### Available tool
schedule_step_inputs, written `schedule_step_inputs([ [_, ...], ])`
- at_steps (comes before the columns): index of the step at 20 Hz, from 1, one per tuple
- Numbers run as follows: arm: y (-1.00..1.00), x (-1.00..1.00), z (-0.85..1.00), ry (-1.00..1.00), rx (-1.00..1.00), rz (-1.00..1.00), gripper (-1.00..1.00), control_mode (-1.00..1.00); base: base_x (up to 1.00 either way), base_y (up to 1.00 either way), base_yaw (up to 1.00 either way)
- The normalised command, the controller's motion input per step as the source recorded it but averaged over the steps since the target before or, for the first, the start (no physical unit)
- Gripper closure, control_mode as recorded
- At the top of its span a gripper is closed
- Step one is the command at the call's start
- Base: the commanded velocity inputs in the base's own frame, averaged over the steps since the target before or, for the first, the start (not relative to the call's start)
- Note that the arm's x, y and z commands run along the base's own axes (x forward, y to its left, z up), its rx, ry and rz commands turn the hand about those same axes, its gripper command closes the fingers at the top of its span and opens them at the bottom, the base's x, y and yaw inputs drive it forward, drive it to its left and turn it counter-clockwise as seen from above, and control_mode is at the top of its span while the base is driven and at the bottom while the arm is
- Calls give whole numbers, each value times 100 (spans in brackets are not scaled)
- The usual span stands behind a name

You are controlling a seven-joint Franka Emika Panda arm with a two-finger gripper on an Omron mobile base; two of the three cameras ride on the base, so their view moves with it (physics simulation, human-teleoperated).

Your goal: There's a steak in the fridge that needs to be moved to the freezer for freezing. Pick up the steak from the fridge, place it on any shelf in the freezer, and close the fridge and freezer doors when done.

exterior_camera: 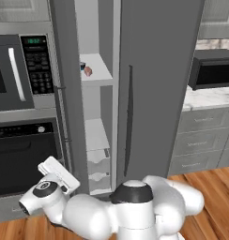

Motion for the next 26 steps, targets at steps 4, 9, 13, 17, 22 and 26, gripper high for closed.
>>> schedule_step_inputs([
  [4,18,95,0,28,-25,0,-100,-100,0,0,0],
  [9,12,73,0,32,-26,0,-100,-100,0,0,0],
  [13,0,55,-9,36,-28,0,-100,-100,0,0,0],
  [17,0,69,-9,40,-29,0,-100,-100,0,0,0],
  [22,-23,67,0,47,-25,-1,-100,-100,0,0,0],
  [26,-76,11,2,30,-20,0,-100,-100,0,0,0],
])
